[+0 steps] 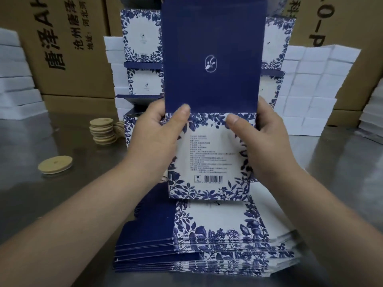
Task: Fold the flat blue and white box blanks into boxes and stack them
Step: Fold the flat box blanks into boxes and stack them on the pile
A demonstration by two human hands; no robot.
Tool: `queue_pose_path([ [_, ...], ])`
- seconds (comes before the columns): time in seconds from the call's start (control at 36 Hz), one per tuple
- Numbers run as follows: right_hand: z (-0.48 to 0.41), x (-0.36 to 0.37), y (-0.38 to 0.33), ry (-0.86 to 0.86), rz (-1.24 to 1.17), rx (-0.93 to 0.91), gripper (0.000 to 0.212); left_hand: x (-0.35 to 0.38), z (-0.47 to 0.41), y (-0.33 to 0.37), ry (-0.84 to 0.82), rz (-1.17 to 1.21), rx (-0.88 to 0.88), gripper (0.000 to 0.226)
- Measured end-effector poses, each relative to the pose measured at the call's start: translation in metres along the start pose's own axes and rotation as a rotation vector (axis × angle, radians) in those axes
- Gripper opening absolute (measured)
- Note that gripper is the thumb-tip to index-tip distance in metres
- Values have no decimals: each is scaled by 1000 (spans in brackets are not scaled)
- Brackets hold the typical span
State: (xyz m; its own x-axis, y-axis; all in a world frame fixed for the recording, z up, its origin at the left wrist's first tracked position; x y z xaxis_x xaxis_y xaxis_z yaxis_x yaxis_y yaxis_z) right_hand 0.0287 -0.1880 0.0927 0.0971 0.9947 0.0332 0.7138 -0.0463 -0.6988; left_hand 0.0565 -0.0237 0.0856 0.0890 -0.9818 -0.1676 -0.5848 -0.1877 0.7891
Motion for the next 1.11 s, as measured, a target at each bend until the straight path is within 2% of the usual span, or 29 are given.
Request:
queue_pose_path([
  [0.06, 0, -1, 5, 23, 26, 40, 22, 1, 0, -4, 3, 4, -53, 25],
  [0.11, 1, -2, 12, 53, 11, 109, 17, 1, -1, -5, 2, -24, -75, 45],
  [0.17, 2, -3, 15, 88, -2, 163, 29, 1, -1, -4, 0, -67, -61, 57],
  [0.31, 0, -7, 15, 118, 76, 228, 58, -1, -2, -5, 26, -115, -87, 67],
  [0.42, -3, -10, 16, 133, 115, 277, 44, -1, -4, -9, 40, -83, -108, 78],
  [0.44, -3, -12, 16, 150, 140, 287, 49, 0, -4, -9, 31, -95, -103, 79],
  [0.5, -6, -17, 17, 190, 206, 291, 71, 1, -5, -9, 5, -120, -98, 81],
  [0.56, -8, -18, 16, 199, 220, 288, 78, 1, -6, -8, -2, -139, -93, 75],
  [0.67, -9, -20, 20, 222, 76, 328, 41, 1, -7, -11, 10, -177, -83, 61],
  [0.72, -9, -20, 22, 221, 52, 336, 31, 1, -7, -13, 19, -171, -89, 53],
  [0.83, -10, -19, 22, 222, 16, 333, 25, 2, -7, -18, 12, -143, -119, 37],
  [0.92, -10, -20, 25, 221, 0, 333, 36, 2, -7, -22, 2, -101, -169, 24],
  [1.03, -9, -19, 23, 235, -20, 322, 24, 3, -9, -28, 4, -38, -232, 17],
  [1.11, -9, -22, 24, 262, -15, 310, 30, 4, -9, -29, 11, -30, -219, 13],
])
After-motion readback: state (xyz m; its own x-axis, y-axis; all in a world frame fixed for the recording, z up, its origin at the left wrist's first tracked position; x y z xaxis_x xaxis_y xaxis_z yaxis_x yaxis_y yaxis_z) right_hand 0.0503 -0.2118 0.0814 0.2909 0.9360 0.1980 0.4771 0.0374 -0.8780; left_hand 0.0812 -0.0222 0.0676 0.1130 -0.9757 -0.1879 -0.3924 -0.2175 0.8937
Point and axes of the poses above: each hand's wrist, its own z-axis away from the middle knuckle, its own x-axis out of the palm, y = z × x, the point moved 6 cm from there along -z, towards the middle knuckle, and after that the axes turned 13 degrees about -z, right-handed, at the moved point
